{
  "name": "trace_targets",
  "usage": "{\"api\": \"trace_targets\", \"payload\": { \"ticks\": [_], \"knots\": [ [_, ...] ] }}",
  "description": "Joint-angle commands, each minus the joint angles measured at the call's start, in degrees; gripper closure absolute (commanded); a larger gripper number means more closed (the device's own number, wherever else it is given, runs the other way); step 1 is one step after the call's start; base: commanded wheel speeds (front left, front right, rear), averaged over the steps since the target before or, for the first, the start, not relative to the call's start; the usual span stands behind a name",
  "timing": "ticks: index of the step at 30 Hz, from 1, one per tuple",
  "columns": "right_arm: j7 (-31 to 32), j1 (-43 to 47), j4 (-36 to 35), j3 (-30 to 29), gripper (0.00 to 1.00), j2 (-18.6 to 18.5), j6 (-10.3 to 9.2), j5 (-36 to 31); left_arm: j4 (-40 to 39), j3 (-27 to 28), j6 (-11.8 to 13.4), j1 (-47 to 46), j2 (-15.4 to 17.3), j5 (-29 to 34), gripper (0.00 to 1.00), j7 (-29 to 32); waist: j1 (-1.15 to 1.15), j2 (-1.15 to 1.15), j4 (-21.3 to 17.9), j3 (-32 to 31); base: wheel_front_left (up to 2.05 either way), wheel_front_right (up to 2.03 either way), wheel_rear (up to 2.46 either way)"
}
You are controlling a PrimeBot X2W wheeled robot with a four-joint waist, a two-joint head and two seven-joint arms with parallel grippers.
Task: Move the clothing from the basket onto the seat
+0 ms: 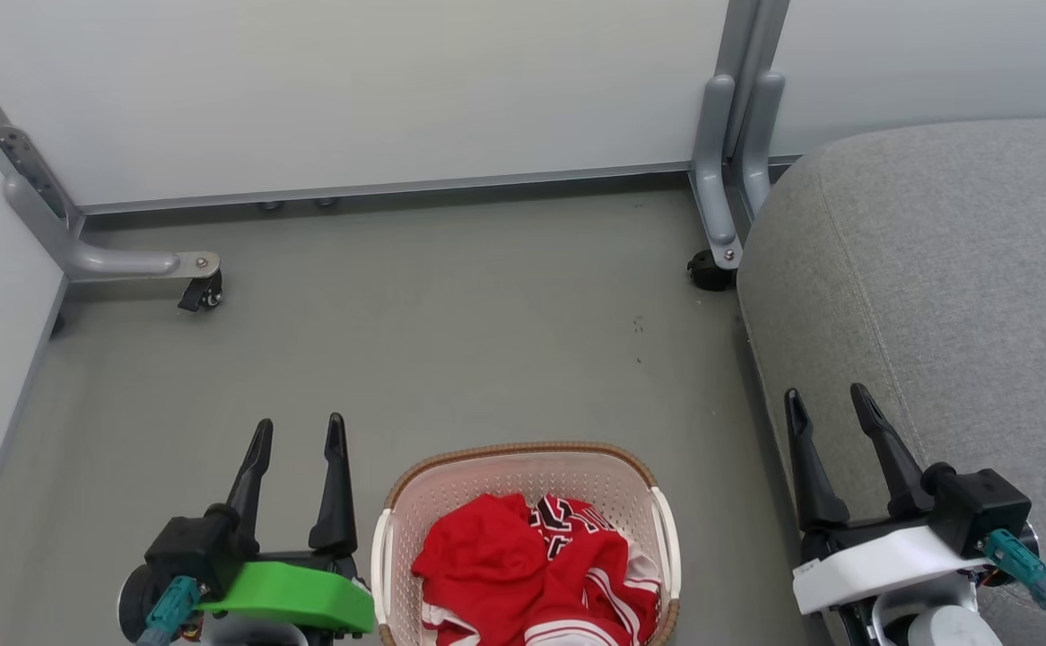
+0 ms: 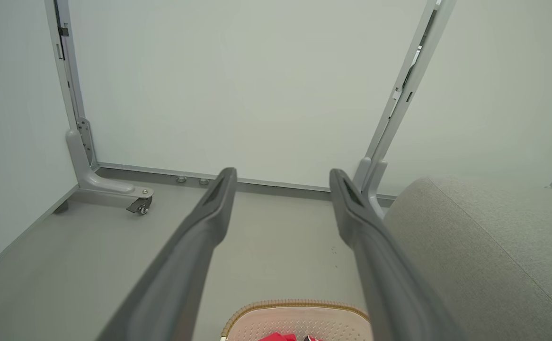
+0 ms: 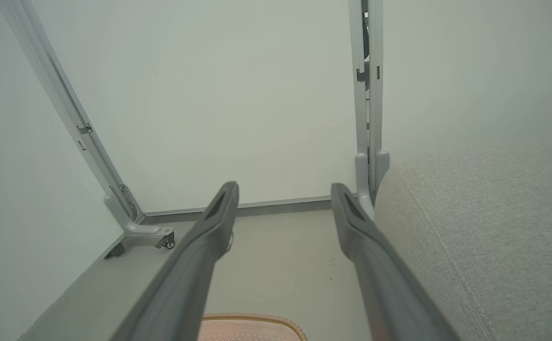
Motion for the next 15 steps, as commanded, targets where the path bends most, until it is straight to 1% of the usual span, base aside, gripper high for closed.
{"api": "trace_targets", "payload": {
  "ticks": [1, 12, 15],
  "knots": [
    [-0.5, 0.9, -0.5, 0.0, 0.0, -0.3, 0.02, -1.4, -0.3, -0.1, -0.2, 0.4, 0.3, 1.1, 0.0, -0.6, 0.0, 0.0, 0.0, 0.1, 0.0, 0.0, 0.0],
    [-1.6, 1.0, -0.9, 0.4, 0.0, -0.3, 0.02, -5.5, -0.9, -0.8, 0.7, 1.0, 0.4, 4.8, 0.0, -1.7, 0.0, 0.0, 0.1, 0.3, 0.0, 0.0, 0.0],
    [-1.5, 0.8, -0.5, 0.5, 0.0, -0.3, 0.01, -4.9, -0.8, -0.6, 0.8, 1.1, 0.4, 4.5, 0.0, -1.5, 0.0, 0.0, 0.1, 0.3, 0.0, 0.0, 0.0]
  ]
}}
